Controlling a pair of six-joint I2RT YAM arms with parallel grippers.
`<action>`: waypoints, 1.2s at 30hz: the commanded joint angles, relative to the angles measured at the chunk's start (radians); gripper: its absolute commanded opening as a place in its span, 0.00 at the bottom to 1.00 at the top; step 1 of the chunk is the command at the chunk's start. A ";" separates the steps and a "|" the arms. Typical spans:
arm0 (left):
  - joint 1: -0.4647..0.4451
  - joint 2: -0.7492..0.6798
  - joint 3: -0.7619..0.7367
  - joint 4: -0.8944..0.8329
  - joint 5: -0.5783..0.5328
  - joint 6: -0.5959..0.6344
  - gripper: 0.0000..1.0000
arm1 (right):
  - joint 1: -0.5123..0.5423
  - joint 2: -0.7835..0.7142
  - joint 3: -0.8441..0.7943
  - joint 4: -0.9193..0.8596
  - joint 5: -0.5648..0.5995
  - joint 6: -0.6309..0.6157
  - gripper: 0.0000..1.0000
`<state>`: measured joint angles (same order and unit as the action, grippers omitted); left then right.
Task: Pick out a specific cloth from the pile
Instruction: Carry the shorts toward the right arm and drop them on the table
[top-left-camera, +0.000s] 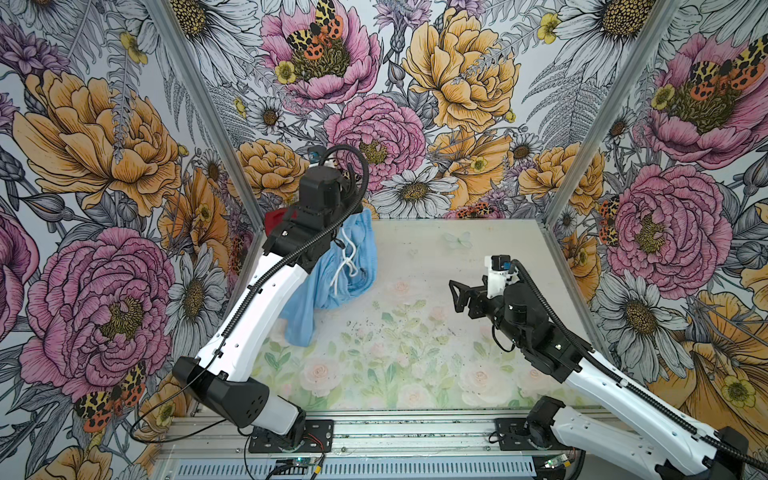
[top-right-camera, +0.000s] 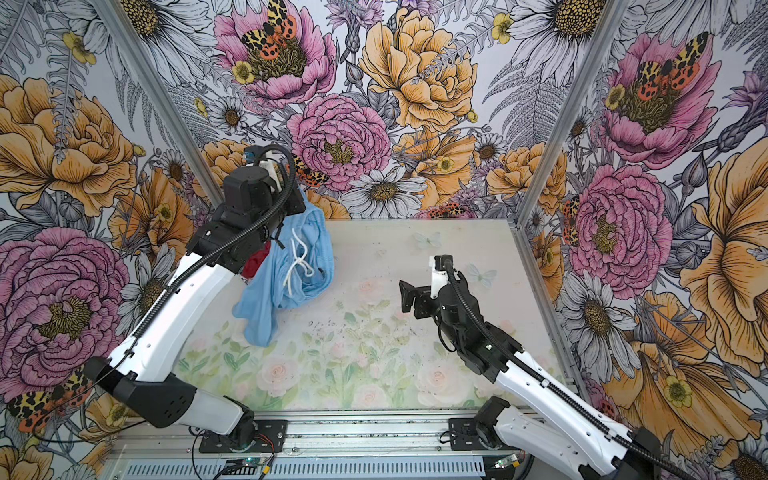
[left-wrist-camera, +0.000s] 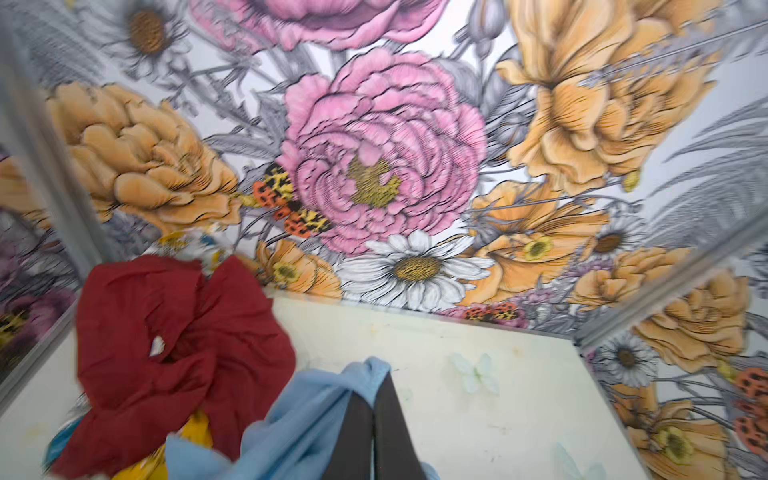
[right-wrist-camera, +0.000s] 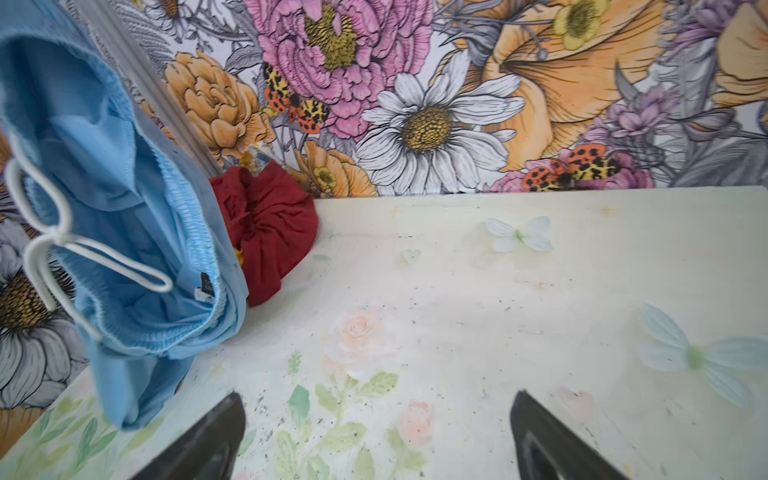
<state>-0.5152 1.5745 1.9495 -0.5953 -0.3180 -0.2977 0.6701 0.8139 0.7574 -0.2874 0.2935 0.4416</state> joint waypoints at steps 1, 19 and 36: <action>-0.109 0.164 0.236 0.055 0.192 0.088 0.00 | -0.038 -0.099 -0.016 -0.146 0.086 0.023 0.99; -0.177 0.309 -0.138 0.121 0.013 0.067 0.44 | -0.146 -0.088 -0.009 -0.303 0.130 0.061 1.00; -0.402 -0.645 -1.141 0.150 0.139 -0.274 0.99 | -0.525 0.934 0.580 0.005 -0.250 -0.023 0.80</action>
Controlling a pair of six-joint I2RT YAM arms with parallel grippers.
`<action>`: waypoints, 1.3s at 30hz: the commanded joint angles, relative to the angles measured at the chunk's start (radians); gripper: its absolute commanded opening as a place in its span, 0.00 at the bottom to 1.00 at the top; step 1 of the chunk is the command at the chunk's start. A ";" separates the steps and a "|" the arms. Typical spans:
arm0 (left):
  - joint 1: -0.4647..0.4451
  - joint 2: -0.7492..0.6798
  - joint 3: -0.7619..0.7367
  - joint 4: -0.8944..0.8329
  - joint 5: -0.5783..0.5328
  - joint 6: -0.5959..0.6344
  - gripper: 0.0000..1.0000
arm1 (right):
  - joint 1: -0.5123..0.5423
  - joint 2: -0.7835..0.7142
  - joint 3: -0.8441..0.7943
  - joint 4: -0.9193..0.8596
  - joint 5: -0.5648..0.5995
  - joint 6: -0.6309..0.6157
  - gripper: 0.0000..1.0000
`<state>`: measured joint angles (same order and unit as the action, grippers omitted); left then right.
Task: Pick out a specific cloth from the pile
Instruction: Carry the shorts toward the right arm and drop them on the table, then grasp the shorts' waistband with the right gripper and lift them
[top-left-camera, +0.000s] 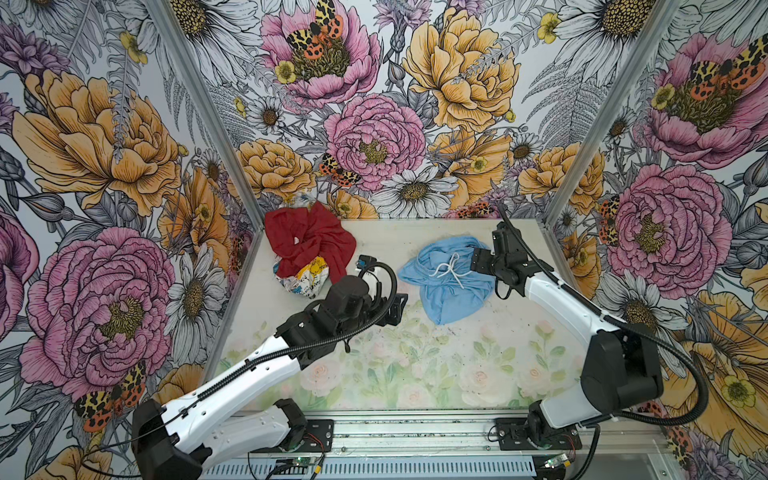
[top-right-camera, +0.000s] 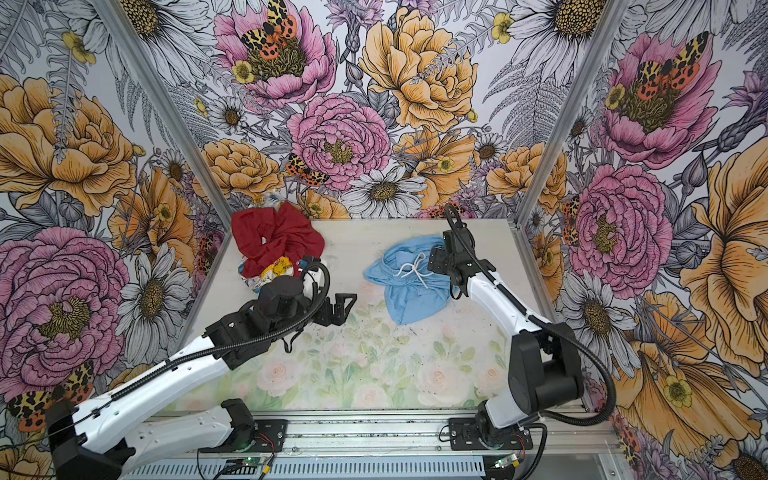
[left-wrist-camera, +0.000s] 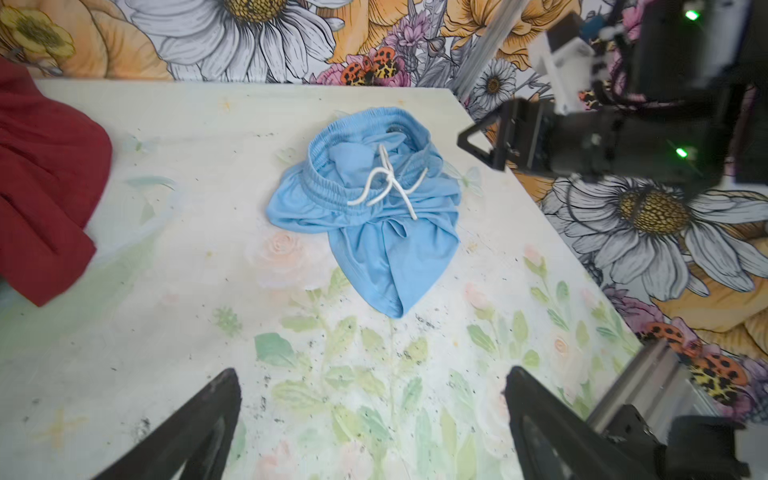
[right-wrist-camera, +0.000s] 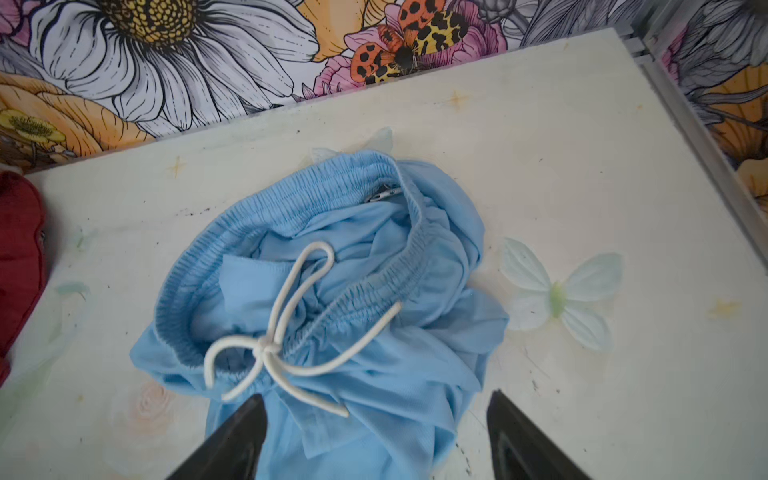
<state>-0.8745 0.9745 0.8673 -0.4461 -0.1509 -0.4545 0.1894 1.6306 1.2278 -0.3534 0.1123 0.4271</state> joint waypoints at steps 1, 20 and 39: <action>-0.055 -0.067 -0.072 0.001 -0.049 -0.125 0.99 | -0.062 0.175 0.167 0.068 -0.085 -0.010 0.76; -0.060 -0.030 -0.017 0.024 -0.128 -0.030 0.99 | -0.140 0.520 0.447 -0.032 -0.158 -0.037 0.56; -0.069 -0.145 -0.074 0.085 -0.184 -0.069 0.99 | -0.139 0.572 0.528 -0.159 -0.239 -0.042 0.09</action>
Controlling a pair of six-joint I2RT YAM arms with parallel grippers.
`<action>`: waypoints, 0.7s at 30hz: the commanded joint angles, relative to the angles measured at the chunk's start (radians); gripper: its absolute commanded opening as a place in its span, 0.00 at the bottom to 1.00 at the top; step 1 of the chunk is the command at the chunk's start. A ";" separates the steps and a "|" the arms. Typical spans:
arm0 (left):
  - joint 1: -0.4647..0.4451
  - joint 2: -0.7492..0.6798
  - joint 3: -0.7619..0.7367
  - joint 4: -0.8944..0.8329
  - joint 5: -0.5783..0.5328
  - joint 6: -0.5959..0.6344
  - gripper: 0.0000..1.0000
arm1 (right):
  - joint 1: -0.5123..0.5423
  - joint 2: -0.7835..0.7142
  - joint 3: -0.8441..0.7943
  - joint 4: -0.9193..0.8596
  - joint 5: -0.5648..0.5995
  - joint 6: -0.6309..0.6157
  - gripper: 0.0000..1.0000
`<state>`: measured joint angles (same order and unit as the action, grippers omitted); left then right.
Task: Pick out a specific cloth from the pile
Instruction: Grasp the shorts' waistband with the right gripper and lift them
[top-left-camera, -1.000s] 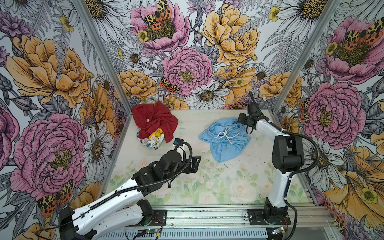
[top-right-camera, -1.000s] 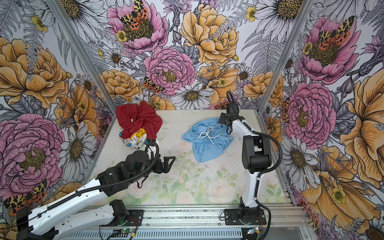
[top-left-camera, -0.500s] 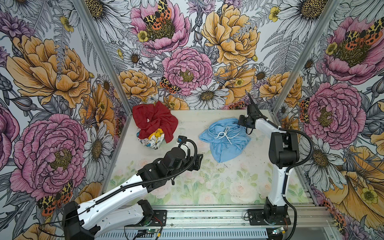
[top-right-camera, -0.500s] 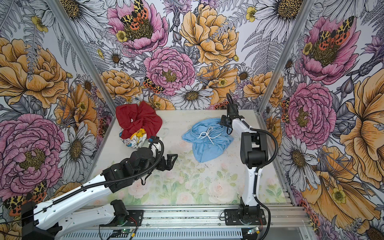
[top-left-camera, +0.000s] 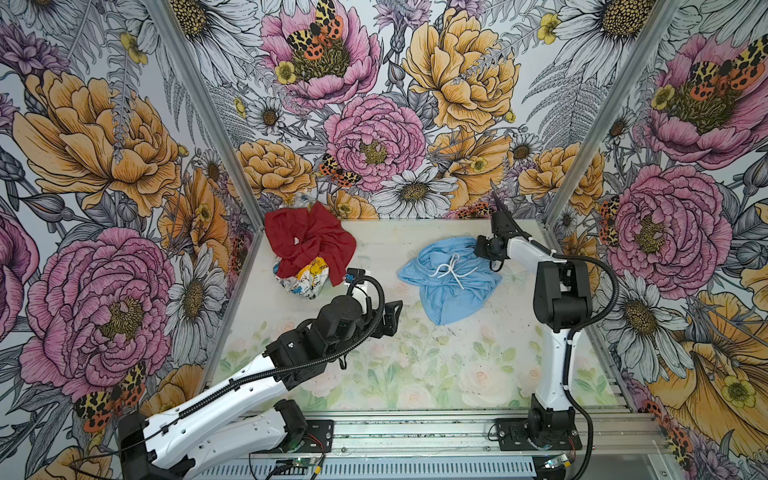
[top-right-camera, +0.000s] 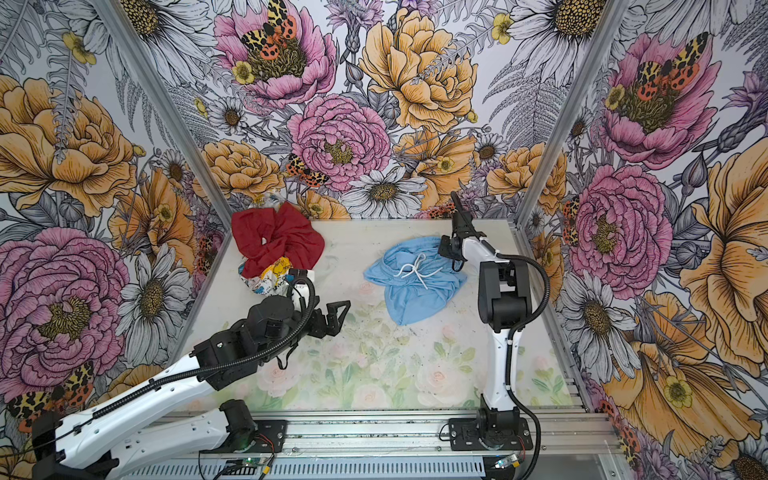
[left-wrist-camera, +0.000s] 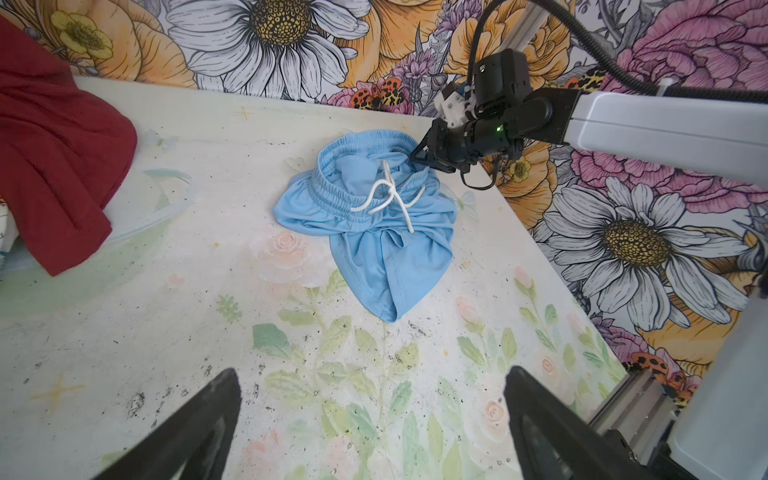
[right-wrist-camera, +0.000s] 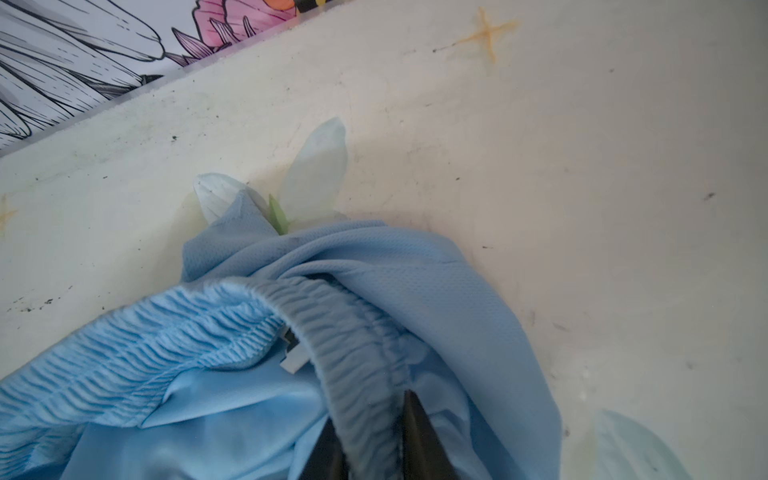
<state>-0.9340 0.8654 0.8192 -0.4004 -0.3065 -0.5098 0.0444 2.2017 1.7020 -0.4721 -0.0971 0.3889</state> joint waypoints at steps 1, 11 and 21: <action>-0.009 -0.045 -0.032 0.046 -0.029 -0.015 0.99 | 0.006 -0.010 0.064 -0.049 -0.030 -0.006 0.00; 0.026 0.009 0.048 0.008 0.007 0.102 0.99 | 0.017 -0.276 0.313 -0.167 -0.006 -0.055 0.00; 0.051 0.040 0.048 0.014 0.057 0.117 0.99 | -0.020 -0.205 1.075 -0.318 0.241 -0.171 0.00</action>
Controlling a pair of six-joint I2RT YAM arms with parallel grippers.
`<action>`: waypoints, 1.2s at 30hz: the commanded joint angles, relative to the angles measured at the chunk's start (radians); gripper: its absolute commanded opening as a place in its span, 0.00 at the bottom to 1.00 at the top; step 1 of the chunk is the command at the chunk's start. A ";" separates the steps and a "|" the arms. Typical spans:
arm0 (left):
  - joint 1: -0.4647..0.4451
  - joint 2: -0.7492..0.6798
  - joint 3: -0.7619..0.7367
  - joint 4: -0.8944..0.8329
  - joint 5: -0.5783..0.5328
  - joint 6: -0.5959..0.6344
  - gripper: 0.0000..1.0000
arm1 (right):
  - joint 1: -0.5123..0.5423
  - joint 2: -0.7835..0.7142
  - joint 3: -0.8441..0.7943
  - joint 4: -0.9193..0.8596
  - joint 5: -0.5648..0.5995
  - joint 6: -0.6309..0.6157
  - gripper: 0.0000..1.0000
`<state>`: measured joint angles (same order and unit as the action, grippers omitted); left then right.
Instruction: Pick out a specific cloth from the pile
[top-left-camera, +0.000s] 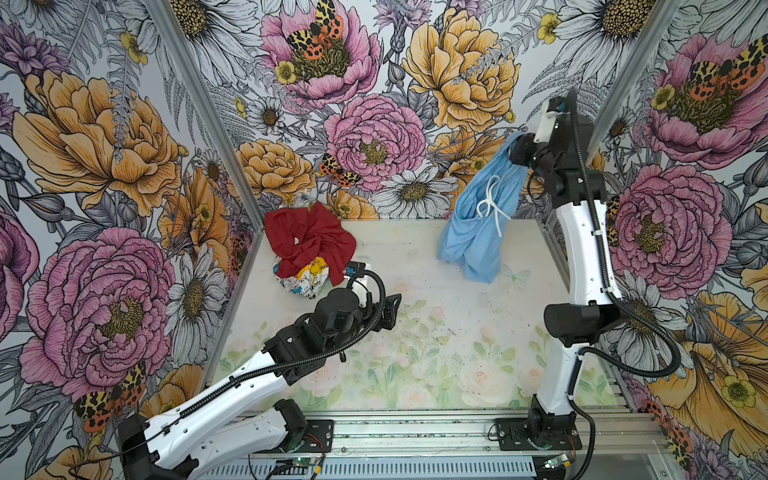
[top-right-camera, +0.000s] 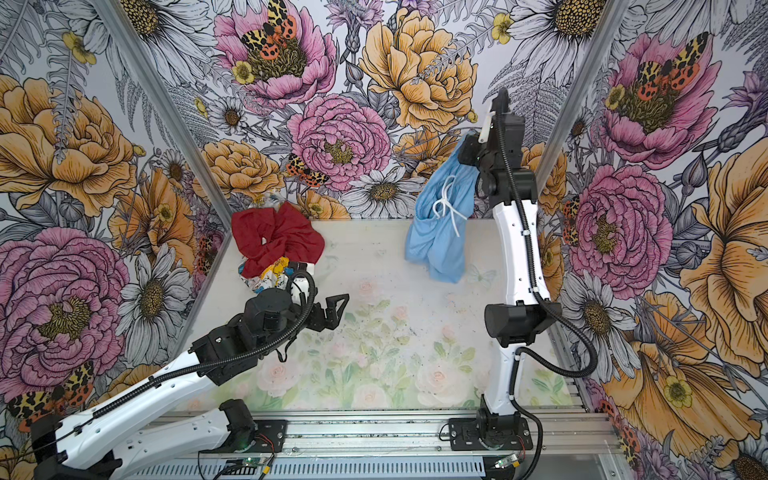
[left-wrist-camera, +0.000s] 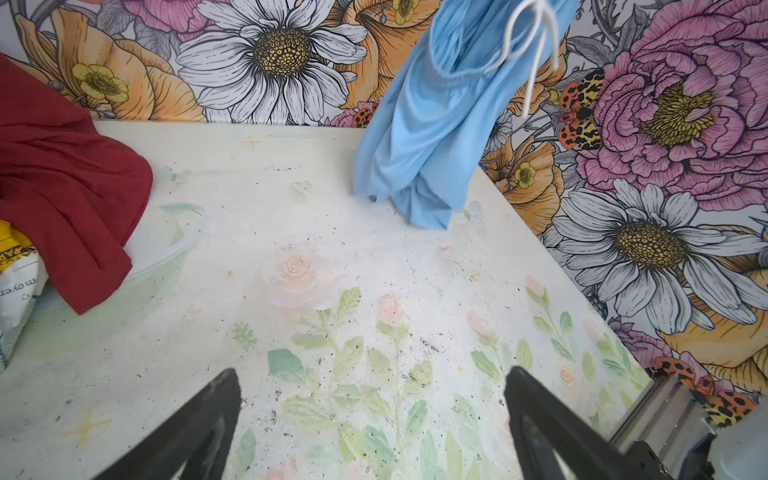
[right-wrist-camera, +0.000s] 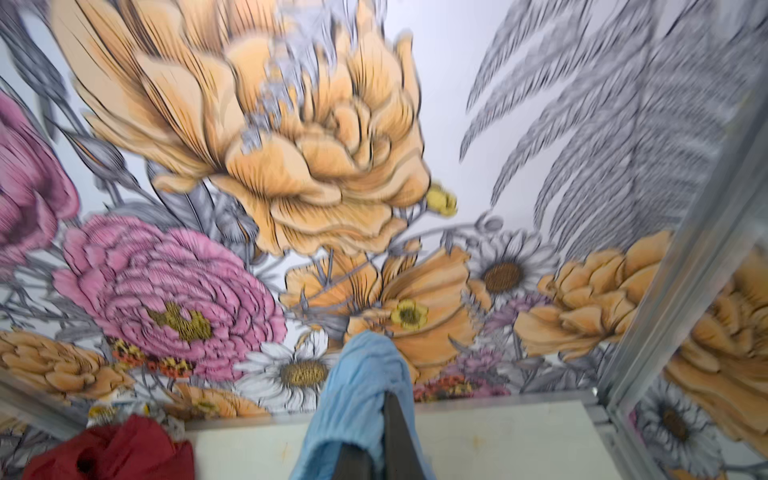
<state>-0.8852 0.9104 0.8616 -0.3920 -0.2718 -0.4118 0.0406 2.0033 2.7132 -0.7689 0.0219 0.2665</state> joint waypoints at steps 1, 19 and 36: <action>0.003 -0.009 0.000 0.007 0.020 0.019 0.99 | -0.016 -0.018 0.058 0.001 0.147 -0.063 0.00; -0.005 -0.074 -0.094 0.035 0.000 -0.022 0.99 | 0.040 0.025 -0.246 0.162 0.110 -0.119 0.00; -0.023 -0.052 -0.141 0.090 -0.002 -0.056 0.99 | 0.000 -0.027 -0.416 0.232 0.191 -0.003 0.00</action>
<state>-0.9012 0.8417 0.7204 -0.3428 -0.2729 -0.4648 0.0803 2.0659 2.3402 -0.5858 0.1421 0.2501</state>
